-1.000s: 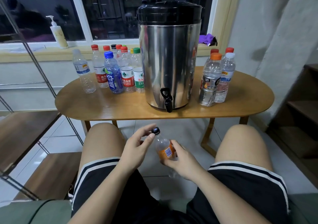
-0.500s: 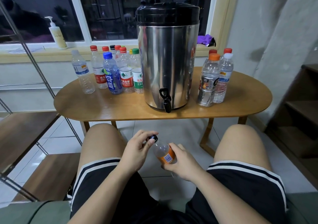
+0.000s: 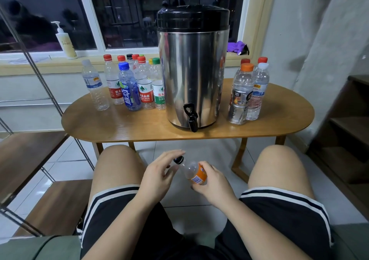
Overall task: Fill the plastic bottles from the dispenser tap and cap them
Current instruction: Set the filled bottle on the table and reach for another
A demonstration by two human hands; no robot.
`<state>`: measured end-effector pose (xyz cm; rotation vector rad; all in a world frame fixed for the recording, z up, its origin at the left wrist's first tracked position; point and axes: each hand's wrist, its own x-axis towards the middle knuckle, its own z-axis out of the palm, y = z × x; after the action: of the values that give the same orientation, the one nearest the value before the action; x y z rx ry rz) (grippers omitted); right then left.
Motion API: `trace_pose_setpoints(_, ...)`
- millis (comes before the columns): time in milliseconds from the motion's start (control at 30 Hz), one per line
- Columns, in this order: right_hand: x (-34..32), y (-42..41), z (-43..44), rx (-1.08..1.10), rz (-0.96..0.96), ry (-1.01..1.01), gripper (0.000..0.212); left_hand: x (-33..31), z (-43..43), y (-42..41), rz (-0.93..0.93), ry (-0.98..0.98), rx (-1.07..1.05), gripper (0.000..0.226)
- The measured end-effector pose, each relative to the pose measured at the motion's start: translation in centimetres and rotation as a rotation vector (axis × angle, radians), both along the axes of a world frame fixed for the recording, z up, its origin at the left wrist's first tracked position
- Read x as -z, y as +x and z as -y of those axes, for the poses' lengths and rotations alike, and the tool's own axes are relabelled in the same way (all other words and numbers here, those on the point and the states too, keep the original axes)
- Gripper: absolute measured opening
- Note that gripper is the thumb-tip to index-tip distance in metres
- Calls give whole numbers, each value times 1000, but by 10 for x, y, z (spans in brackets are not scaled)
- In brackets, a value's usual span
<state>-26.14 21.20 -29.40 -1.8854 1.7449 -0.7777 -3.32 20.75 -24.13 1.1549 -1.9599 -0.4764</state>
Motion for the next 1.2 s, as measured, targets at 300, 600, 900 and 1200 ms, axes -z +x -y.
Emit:
trace_pose_setpoints(300,0,1,-1,-23,-72,-22,71,7,4,-3,27,140,-124,13)
trace_pose_setpoints(600,0,-2,8,116,7,0,68,0,1,-5,-118,291,-355,35)
trace_pose_setpoints(900,1,2,30,205,233,33,62,-33,22,-16,-629,628,-221,27)
trace_pose_setpoints(1200,-7,8,33,214,335,22,55,-96,53,-43,-433,168,-169,16)
